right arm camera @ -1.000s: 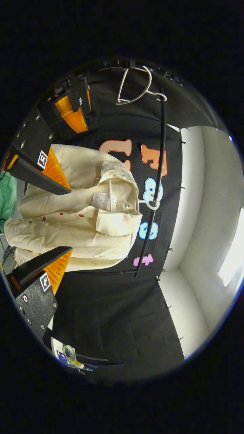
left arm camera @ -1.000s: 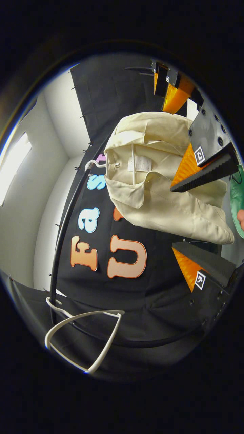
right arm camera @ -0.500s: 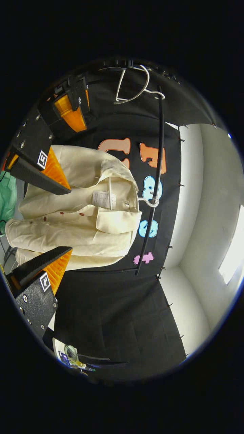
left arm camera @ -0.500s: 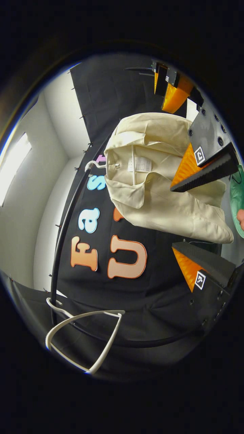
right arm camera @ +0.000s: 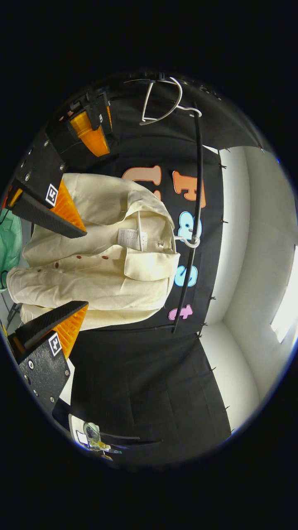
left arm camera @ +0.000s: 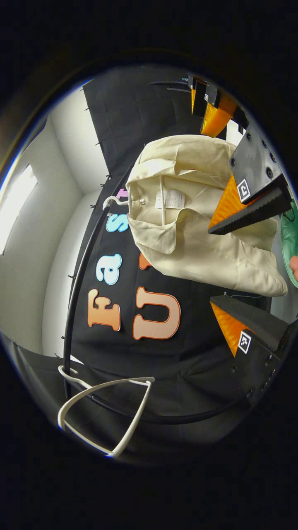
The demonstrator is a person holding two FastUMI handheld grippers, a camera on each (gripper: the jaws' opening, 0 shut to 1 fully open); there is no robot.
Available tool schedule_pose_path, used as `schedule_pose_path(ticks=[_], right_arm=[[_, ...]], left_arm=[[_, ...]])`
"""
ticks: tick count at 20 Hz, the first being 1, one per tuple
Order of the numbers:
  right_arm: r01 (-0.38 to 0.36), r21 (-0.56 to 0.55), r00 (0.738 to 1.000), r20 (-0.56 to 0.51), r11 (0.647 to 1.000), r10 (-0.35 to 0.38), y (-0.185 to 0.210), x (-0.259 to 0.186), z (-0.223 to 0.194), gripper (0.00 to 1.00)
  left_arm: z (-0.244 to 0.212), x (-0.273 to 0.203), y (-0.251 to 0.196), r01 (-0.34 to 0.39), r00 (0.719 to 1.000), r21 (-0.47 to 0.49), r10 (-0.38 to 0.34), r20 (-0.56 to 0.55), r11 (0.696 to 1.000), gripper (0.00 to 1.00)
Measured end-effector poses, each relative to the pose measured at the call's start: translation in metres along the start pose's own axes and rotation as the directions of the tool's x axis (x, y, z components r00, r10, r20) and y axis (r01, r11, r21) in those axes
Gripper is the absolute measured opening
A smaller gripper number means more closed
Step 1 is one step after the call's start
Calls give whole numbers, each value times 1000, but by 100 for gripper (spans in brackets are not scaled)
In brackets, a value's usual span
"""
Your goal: Grasp the clothes on the hanger with both hands and then place them into the laundry hamper below.
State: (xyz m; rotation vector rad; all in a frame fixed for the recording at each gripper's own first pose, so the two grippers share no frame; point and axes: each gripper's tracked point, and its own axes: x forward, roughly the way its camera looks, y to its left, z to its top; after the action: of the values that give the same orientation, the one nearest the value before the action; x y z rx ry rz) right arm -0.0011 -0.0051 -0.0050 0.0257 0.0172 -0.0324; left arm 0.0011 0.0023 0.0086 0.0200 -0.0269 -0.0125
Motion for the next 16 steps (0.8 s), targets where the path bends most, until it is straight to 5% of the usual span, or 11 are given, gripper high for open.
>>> schedule_pose_path(ticks=[7,16], right_arm=[[-31,-10,999,-8,999,31,9,21,-4,94],[-6,-20,998,-58,1000,4,29,137,-53,94]], left_arm=[[0,10,-7,10,1000,-6,-10,8,1000,97],[-13,1,11,-31,999,-13,31,-25,999,97]])
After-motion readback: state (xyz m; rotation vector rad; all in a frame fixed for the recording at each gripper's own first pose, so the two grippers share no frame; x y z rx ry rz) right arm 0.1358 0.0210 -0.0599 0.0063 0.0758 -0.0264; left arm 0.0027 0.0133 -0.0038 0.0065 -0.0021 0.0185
